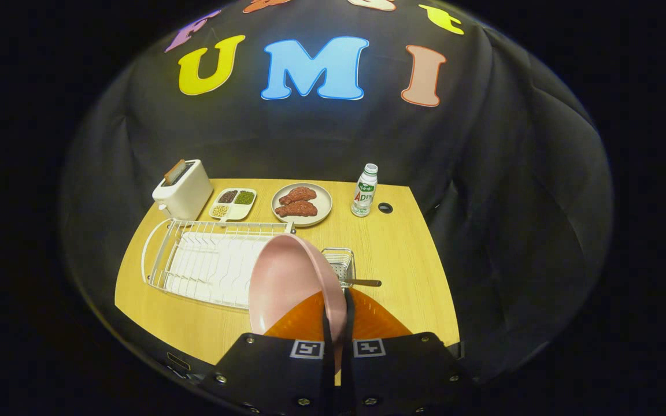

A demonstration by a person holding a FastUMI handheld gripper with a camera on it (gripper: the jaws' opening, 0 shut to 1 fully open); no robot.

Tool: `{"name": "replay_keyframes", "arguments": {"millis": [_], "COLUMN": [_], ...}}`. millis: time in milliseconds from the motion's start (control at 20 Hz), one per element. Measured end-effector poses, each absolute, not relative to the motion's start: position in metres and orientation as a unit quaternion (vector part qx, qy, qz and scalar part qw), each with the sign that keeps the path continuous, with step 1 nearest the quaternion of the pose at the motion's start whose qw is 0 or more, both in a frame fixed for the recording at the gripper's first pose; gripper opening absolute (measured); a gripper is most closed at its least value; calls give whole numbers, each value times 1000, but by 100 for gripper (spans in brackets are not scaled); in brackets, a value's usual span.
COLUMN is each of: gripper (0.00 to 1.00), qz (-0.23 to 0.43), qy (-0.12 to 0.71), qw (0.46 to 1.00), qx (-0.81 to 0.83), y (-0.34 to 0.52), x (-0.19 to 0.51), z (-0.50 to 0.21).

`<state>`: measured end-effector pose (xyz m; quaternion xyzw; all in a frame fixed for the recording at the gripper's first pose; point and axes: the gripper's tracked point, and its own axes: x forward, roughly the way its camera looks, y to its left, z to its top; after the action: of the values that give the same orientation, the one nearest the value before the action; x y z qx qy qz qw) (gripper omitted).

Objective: Take the plate from the dish rack, then take the spoon from the basket and place it into the plate.

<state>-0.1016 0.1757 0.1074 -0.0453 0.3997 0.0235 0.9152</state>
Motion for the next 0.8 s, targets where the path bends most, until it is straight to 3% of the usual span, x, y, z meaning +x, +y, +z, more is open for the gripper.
{"name": "replay_keyframes", "arguments": {"millis": [400, 800], "gripper": [4, 4], "qz": [39, 80], "qy": [476, 522], "qw": [878, 848], "qx": [-17, 34], "y": [161, 193], "x": [-157, -166], "z": [42, -26]}}
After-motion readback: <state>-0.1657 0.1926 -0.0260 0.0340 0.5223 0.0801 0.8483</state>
